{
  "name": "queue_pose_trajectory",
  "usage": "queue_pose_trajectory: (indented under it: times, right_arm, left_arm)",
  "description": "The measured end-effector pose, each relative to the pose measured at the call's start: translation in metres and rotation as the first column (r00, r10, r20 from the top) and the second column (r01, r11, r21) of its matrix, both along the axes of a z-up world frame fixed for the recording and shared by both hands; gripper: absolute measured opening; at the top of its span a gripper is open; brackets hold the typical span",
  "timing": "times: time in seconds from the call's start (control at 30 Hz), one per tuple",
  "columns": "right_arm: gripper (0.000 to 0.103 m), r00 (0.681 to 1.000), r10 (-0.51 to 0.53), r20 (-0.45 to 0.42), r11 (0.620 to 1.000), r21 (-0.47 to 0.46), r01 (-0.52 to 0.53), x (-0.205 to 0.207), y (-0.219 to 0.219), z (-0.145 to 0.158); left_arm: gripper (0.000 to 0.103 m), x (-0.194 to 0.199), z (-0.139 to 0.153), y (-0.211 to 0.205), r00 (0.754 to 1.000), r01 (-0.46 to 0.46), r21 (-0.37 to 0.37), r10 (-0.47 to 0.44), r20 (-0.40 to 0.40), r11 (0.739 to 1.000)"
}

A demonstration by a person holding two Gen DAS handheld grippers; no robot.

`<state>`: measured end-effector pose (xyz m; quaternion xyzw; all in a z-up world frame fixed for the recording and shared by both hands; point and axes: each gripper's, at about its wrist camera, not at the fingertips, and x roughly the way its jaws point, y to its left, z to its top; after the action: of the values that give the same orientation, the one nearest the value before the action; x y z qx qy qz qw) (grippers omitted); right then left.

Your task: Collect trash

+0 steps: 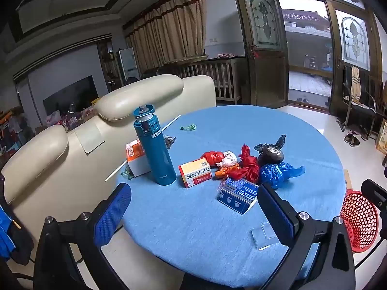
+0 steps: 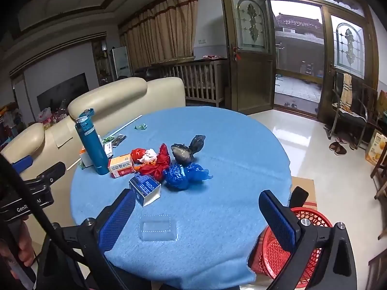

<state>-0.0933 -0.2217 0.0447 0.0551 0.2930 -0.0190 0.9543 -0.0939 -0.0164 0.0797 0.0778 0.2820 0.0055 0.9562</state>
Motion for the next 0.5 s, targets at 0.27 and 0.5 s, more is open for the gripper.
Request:
queue_pose_trajectory:
  times: [0.27, 0.5]
  right_arm:
    - [0.103, 1.0, -0.005, -0.002, 1.0, 0.003, 0.005, 0.0058, 0.0057, -0.0109]
    - [0.103, 1.0, 0.009, -0.019, 1.0, -0.004, -0.009, 0.0027, 0.0051, -0.0037]
  left_arm:
    - [0.103, 0.0003, -0.0011, 0.0029, 1.0, 0.001, 0.0, -0.001, -0.004, 1.0]
    - [0.103, 0.0011, -0.0024, 0.0026, 1.0, 0.001, 0.003, -0.001, -0.01, 1.0]
